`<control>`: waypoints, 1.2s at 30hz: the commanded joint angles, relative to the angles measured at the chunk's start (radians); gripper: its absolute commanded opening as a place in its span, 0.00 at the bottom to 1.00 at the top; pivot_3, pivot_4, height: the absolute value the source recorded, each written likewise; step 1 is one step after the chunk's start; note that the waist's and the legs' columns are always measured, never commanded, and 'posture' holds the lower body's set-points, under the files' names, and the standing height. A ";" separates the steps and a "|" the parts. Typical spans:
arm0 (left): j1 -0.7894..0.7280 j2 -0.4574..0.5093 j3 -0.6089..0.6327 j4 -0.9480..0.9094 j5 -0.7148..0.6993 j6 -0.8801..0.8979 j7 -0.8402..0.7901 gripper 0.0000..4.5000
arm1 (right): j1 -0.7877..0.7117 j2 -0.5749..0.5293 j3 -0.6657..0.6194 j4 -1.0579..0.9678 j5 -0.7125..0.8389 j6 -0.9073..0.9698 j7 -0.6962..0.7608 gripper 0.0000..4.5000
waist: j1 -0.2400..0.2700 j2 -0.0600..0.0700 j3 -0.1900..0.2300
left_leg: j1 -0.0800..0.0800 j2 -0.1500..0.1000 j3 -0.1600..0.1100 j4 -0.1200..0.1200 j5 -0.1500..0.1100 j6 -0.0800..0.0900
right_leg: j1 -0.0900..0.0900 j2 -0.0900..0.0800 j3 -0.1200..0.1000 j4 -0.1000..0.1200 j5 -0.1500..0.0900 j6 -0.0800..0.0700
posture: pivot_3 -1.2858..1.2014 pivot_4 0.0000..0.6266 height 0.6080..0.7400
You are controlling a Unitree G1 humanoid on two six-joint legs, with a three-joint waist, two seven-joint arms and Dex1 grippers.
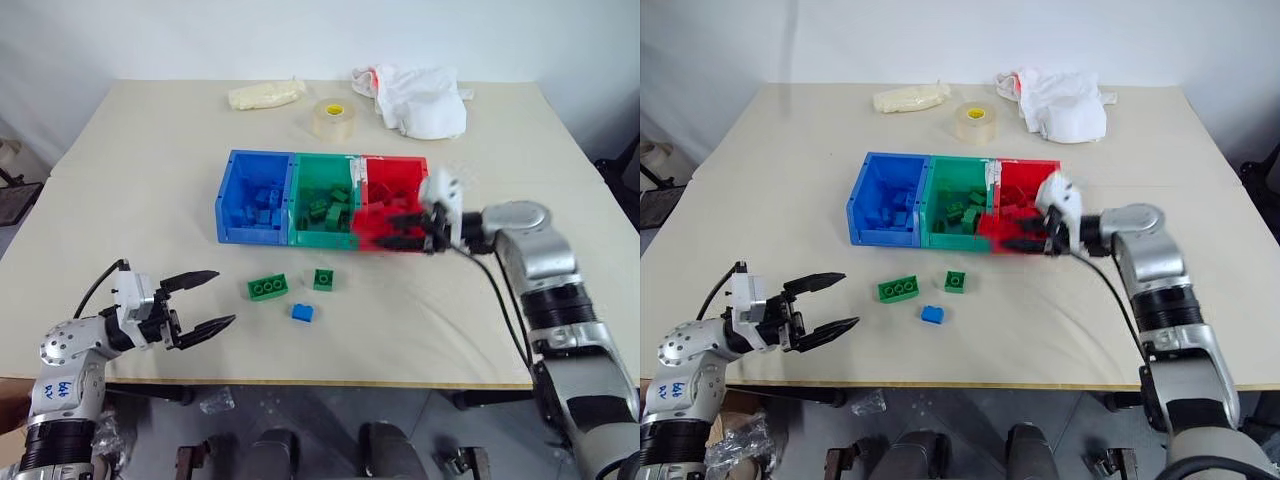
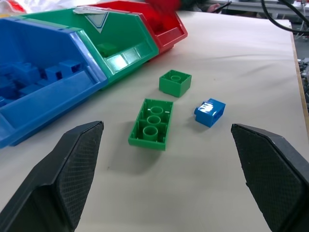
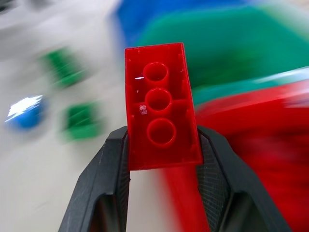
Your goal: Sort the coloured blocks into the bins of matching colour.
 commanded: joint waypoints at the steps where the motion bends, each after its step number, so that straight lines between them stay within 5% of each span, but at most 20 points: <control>1: -0.037 -0.009 -0.009 0.024 -0.004 -0.007 -0.012 1.00 | -0.092 -0.017 -0.030 0.134 -0.047 -0.046 -0.100 0.33 | -0.001 0.000 0.000 | 0.000 0.000 0.000 0.000 0.000 0.000 | 0.000 0.000 0.000 0.000 0.000 0.000 | 0.52 0.24 1.00; 10: -0.080 -0.012 -0.030 0.062 0.005 -0.010 -0.027 1.00 | -0.203 0.016 -0.026 0.326 -0.096 -0.197 -0.162 0.99 | -0.009 0.000 0.000 | 0.000 0.000 0.001 -0.002 0.000 0.000 | -0.001 0.000 -0.001 0.001 0.000 0.000 | 0.52 0.24 1.00; 16: -0.066 -0.006 -0.021 0.056 0.005 -0.006 -0.021 1.00 | -0.123 -0.028 -0.021 0.213 -0.068 -0.173 -0.066 0.99 | -0.008 0.000 0.000 | 0.000 0.000 0.001 -0.002 0.000 0.000 | -0.001 0.000 -0.001 0.002 0.000 0.000 | 0.52 0.24 1.00; 25: 0.020 0.018 0.022 0.021 -0.004 -0.007 -0.016 1.00 | 0.287 -0.260 -0.083 -0.218 0.090 0.014 0.187 0.99 | 0.003 0.000 0.000 | -0.002 0.000 -0.001 0.000 0.000 0.000 | 0.001 -0.001 -0.003 0.000 0.000 0.000 | 0.52 0.24 1.00; 31: 0.094 0.037 0.061 -0.014 -0.018 -0.006 -0.019 1.00 | 0.516 -0.403 -0.150 -0.351 0.132 0.065 0.223 0.99 | 0.001 0.000 0.000 | -0.001 0.001 -0.001 0.000 0.000 0.000 | 0.001 -0.001 -0.002 -0.003 0.000 0.000 | 0.52 0.24 1.00; 36: 0.118 0.035 0.069 -0.041 -0.021 0.001 -0.013 1.00 | 0.573 -0.421 -0.175 -0.388 0.156 0.079 0.204 0.99 | 0.003 0.000 0.000 | 0.000 0.001 0.000 0.000 0.000 0.000 | 0.002 -0.001 -0.001 -0.006 0.000 0.000 | 0.52 0.24 1.00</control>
